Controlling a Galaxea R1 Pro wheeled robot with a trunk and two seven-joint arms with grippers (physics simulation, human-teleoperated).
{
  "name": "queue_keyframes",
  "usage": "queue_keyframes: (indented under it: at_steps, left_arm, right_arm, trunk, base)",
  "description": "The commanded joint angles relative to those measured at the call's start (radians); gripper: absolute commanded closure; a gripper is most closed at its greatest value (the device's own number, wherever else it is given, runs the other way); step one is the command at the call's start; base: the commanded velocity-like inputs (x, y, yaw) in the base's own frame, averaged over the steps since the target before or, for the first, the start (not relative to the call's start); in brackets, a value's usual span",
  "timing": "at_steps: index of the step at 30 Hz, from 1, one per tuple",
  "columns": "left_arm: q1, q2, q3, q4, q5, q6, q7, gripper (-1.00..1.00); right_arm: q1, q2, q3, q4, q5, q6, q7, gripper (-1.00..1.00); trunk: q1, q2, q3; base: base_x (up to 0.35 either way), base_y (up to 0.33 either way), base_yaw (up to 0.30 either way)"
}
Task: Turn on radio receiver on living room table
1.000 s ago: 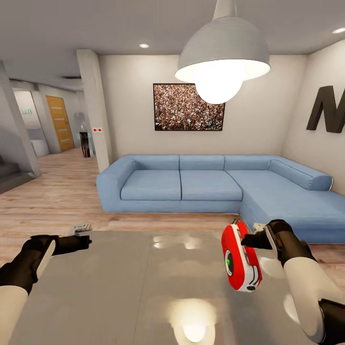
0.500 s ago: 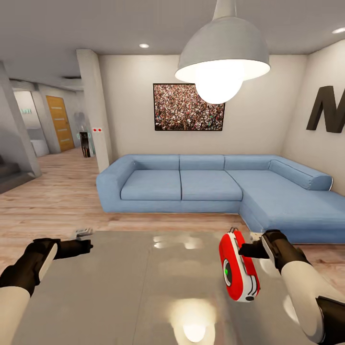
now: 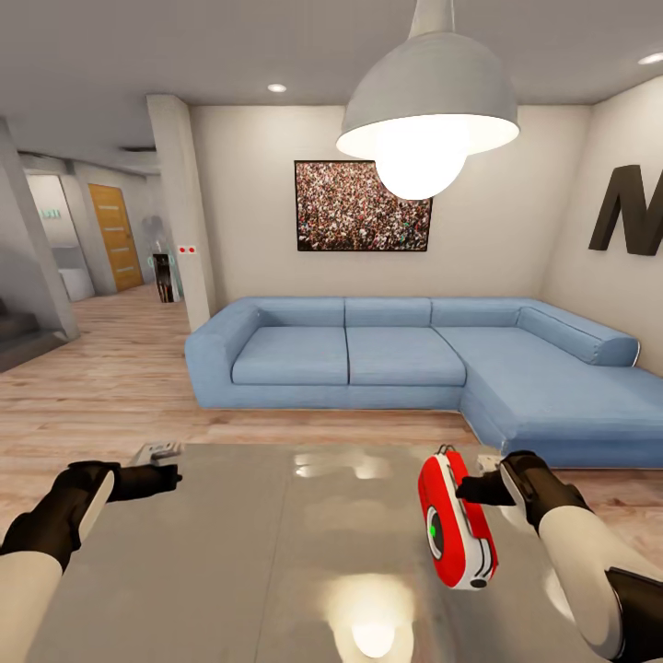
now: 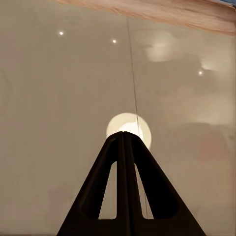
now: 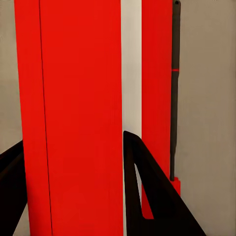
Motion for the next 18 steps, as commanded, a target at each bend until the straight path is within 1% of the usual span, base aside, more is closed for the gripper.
queue_keyframes:
  at_steps: [1, 4, 6, 8, 10, 16, 18]
  left_arm:
    - [0.0, 0.0, 0.0, 0.002, 0.0, 0.0, 0.0, 1.0]
    - [0.0, 0.0, 0.0, 0.009, 0.0, -0.007, 0.0, 1.0]
    - [0.0, 0.0, 0.0, 0.017, 0.0, -0.029, 0.0, 1.0]
    - [0.0, 0.0, 0.0, 0.039, 0.0, -0.069, 0.0, 1.0]
    - [0.0, 0.0, 0.0, 0.056, 0.0, -0.09, 0.0, 1.0]
    - [0.0, 0.0, 0.0, 0.078, 0.0, -0.109, 0.0, 1.0]
    - [0.0, 0.0, 0.0, 0.087, 0.0, -0.112, 0.0, 1.0]
  right_arm:
    - [0.0, -0.001, -0.001, 0.002, -0.005, -0.003, 0.0, 1.0]
    - [0.0, -0.001, -0.001, 0.004, -0.005, -0.017, -0.001, 1.0]
    - [0.0, -0.001, -0.001, 0.007, -0.005, -0.031, -0.002, 1.0]
    - [0.0, -0.001, -0.001, 0.02, -0.005, -0.044, -0.002, 1.0]
    - [0.0, -0.001, -0.001, 0.03, -0.005, -0.049, -0.002, 1.0]
    - [0.0, -0.001, -0.001, 0.043, -0.005, -0.056, -0.003, 1.0]
    - [0.0, -0.001, -0.001, 0.058, -0.004, -0.07, -0.003, 1.0]
  trunk:
    - [0.0, 0.0, 0.0]
    - [0.0, 0.0, 0.0]
    - [0.0, 0.0, 0.0]
    - [0.0, 0.0, 0.0]
    - [0.0, 0.0, 0.0]
    - [0.0, 0.0, 0.0]
    - [0.0, 0.0, 0.0]
  base:
    - [0.0, 0.0, 0.0]
    - [0.0, 0.0, 0.0]
    - [0.0, 0.0, 0.0]
    - [0.0, 0.0, 0.0]
    - [0.0, 0.0, 0.0]
    - [0.0, 0.0, 0.0]
    - [0.0, 0.0, 0.0]
